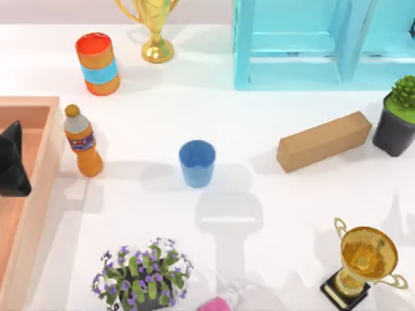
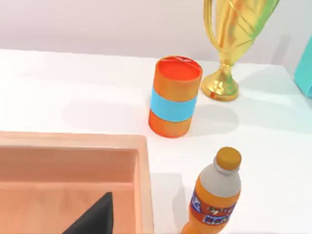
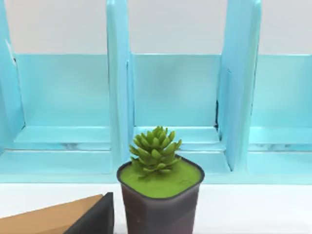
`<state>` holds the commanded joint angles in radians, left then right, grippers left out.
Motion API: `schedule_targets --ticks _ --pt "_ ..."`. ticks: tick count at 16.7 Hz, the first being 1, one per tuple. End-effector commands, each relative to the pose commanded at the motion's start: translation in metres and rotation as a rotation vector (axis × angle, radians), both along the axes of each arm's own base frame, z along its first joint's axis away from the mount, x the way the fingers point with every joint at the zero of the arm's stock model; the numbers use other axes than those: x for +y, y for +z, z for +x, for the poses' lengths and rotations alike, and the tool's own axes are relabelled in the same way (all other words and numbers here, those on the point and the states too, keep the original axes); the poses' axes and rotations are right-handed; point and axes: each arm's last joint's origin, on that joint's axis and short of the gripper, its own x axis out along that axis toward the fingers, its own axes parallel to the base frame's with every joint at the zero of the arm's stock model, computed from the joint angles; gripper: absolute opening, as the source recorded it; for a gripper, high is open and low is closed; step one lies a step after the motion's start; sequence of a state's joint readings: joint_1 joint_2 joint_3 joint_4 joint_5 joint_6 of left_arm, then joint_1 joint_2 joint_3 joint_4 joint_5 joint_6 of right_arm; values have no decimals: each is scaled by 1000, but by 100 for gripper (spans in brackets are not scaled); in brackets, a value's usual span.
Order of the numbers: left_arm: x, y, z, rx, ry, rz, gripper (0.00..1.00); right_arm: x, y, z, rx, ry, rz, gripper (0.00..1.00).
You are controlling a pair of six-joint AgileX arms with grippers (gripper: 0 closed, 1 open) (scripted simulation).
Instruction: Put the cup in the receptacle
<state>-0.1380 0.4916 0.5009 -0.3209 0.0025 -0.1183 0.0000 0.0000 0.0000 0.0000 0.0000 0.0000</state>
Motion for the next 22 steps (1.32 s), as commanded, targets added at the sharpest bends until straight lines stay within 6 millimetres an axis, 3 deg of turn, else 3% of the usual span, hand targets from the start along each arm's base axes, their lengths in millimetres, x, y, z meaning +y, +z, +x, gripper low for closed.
schedule_targets --ticks 3,6,10,13,16,19,22 --pt "-16 44 33 184 -49 -33 100 0 0 0 0 0 0 100" --pt "-44 77 79 388 -88 -49 100 0 0 0 0 0 0 100" --pt "-99 92 147 669 -110 -32 100 0 0 0 0 0 0 100" --pt "-148 78 192 861 -100 8 100 0 0 0 0 0 0 100" --pt "-194 51 223 1020 -75 61 100 0 0 0 0 0 0 100" --pt "-232 18 240 1139 -43 115 100 0 0 0 0 0 0 100" --pt "-256 -8 246 1214 -15 157 100 0 0 0 0 0 0 100"
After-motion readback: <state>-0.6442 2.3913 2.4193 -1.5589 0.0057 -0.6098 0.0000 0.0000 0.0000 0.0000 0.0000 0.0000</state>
